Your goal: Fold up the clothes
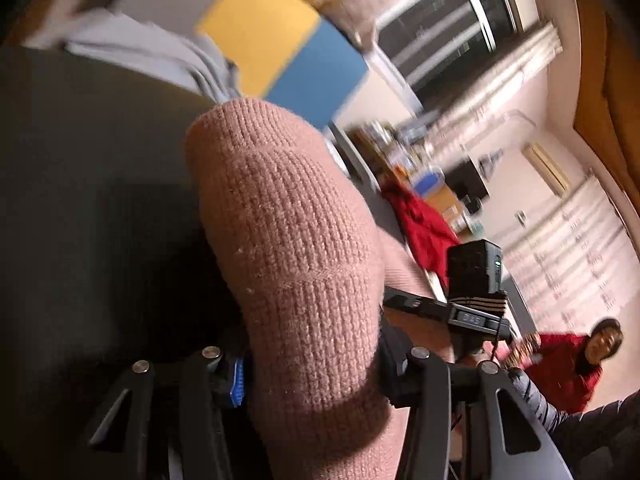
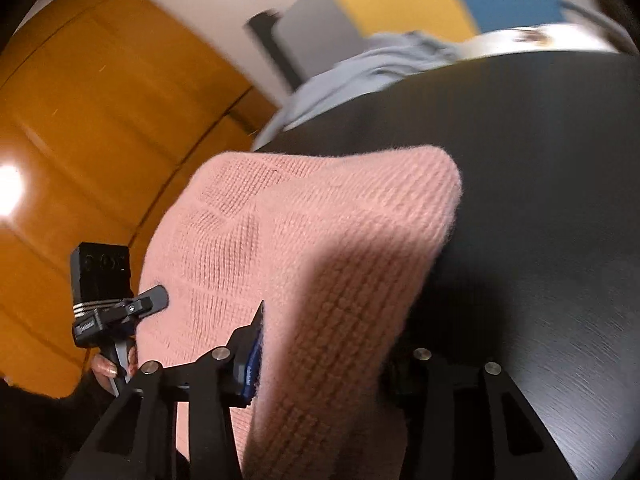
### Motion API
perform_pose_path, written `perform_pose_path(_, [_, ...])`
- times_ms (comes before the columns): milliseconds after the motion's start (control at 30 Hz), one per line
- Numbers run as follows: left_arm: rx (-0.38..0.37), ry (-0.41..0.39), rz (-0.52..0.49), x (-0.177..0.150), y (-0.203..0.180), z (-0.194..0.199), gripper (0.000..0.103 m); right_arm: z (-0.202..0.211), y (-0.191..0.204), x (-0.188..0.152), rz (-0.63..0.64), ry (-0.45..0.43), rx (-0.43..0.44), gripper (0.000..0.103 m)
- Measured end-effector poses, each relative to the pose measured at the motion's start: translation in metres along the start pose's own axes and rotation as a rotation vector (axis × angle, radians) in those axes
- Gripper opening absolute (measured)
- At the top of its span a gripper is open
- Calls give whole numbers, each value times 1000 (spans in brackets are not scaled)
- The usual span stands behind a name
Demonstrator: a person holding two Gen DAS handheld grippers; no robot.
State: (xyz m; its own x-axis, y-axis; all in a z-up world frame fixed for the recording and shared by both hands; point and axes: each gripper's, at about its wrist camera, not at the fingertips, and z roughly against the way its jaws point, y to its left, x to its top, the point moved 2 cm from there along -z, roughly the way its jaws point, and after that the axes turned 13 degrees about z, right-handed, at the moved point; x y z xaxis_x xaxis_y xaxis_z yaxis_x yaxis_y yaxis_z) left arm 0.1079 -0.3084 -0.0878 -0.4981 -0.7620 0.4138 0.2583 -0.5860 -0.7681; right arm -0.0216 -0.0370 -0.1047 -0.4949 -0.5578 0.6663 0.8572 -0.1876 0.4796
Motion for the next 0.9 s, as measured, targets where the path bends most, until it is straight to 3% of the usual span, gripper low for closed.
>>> perform_pose_path(267, [146, -392, 115, 44, 84, 167, 49, -183, 125, 133, 282, 125, 277, 45])
perform_pose_path(433, [248, -577, 200, 75, 153, 238, 49, -293, 206, 207, 449, 182, 360, 44])
perform_pose_path(567, [382, -609, 337, 85, 238, 264, 49, -362, 232, 230, 492, 223, 335, 40])
perform_pose_path(700, [396, -602, 453, 75, 287, 268, 49, -426, 227, 208, 525, 350, 224, 40])
perform_pose_path(800, [401, -595, 446, 72, 291, 273, 49, -432, 219, 195, 571, 341, 179, 41])
perform_pose_path(900, [415, -586, 446, 69, 295, 286, 51, -412, 228, 201, 663, 274, 108, 43])
